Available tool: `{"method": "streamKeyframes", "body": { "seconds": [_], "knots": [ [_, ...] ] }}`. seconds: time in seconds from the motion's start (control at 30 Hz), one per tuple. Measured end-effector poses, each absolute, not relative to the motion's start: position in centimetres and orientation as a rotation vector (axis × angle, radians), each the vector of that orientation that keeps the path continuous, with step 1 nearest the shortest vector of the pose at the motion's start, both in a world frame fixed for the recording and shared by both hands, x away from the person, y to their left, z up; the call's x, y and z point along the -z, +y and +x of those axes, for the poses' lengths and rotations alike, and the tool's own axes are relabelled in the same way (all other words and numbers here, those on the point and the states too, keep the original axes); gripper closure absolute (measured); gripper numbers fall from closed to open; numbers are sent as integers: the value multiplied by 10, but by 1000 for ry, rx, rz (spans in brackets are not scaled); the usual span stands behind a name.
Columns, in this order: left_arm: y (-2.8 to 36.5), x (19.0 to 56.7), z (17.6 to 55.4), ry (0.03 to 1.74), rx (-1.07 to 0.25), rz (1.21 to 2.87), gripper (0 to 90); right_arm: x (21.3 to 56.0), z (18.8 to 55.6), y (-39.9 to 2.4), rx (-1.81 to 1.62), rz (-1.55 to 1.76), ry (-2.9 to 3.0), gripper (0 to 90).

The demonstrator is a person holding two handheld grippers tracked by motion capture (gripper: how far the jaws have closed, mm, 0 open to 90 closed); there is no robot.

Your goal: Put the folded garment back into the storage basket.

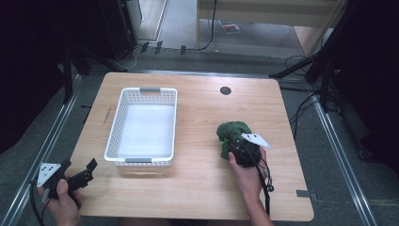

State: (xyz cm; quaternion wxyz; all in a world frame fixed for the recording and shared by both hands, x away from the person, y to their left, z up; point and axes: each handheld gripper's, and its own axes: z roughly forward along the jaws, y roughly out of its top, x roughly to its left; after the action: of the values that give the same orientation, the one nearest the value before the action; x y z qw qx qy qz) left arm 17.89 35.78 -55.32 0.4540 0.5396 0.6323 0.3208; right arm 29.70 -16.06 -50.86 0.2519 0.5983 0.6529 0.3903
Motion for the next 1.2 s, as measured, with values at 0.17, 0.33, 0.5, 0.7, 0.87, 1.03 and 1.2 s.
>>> {"method": "streamKeyframes", "body": {
  "seconds": [0.17,0.33,0.5,0.7,0.87,1.03,1.2],
  "knots": [
    [358,553,179,1558,-789,1327,17,501,300,-150,-1071,1622,1788,547],
    [358,553,179,1563,-790,1328,17,492,303,-141,-1092,1612,1786,546],
    [358,553,179,1566,-790,1327,17,484,306,-132,-1119,1604,1787,544],
    [358,553,179,1564,-796,1333,17,475,310,-120,-1133,1580,1791,543],
    [358,553,179,1562,-793,1331,17,470,313,-111,-1140,1571,1797,543],
    [358,553,179,1562,-794,1330,17,464,315,-101,-1148,1561,1804,543],
    [358,553,179,1561,-796,1329,17,458,316,-90,-1153,1550,1810,543]
  ]
}}
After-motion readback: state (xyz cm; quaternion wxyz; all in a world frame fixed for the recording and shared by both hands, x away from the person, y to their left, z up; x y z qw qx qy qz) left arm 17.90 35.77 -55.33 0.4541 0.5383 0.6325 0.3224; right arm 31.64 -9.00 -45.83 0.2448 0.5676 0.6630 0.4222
